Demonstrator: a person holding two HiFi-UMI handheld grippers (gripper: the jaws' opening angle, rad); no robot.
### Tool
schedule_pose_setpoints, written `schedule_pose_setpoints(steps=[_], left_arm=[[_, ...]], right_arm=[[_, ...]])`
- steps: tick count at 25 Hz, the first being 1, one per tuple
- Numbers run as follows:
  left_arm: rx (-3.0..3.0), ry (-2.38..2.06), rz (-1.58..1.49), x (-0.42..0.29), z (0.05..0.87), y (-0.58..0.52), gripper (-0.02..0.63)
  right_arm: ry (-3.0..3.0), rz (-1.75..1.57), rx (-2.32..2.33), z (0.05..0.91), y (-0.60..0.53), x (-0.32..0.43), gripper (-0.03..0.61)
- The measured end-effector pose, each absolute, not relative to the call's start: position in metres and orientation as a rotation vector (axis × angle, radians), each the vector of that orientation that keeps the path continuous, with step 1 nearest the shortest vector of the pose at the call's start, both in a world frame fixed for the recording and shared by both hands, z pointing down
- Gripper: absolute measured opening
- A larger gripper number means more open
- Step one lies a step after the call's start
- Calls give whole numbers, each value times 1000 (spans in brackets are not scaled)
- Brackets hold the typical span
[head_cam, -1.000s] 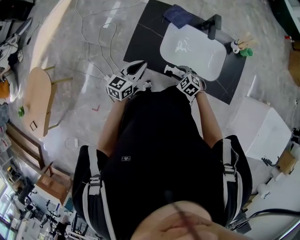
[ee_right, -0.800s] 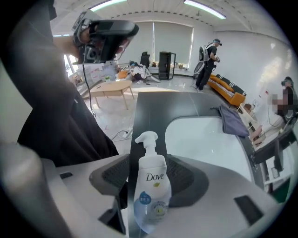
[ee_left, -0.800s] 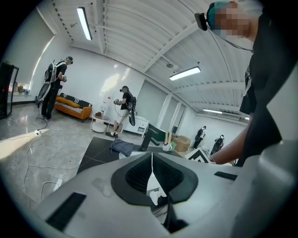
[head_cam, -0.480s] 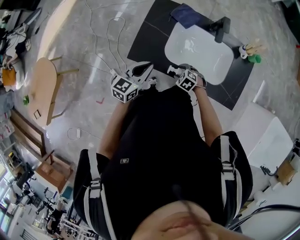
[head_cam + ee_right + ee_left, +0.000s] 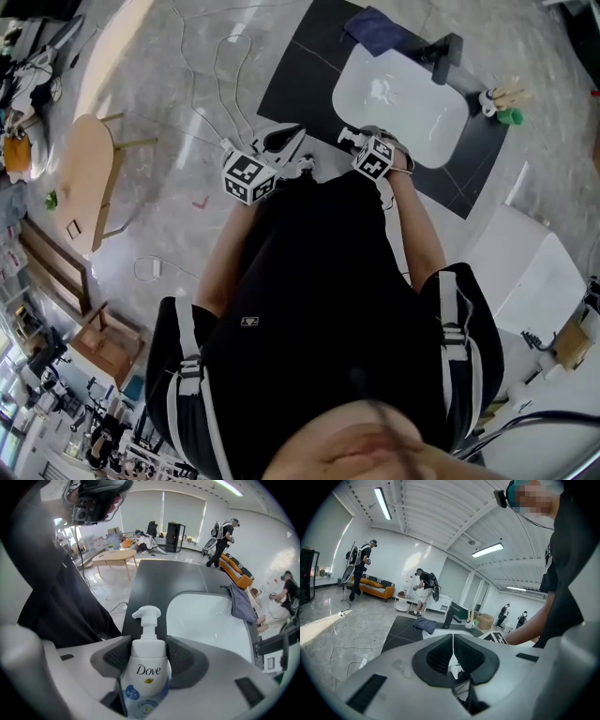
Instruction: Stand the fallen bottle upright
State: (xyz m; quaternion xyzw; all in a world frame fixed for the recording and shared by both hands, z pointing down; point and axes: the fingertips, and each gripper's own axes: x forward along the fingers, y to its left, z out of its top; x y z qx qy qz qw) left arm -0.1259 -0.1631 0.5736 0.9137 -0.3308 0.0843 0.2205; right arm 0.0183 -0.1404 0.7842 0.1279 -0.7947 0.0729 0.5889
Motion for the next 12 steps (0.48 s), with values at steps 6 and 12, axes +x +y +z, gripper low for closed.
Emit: schedule_pose_setpoints(steps=[6, 12], left_arm=[[2534, -908, 212, -131, 572, -161, 15], [2533, -884, 184, -135, 574, -158, 15]], right_arm=[[-1930, 234, 343, 765, -142, 15, 284], [-1991, 209, 394, 739, -142, 10, 284]])
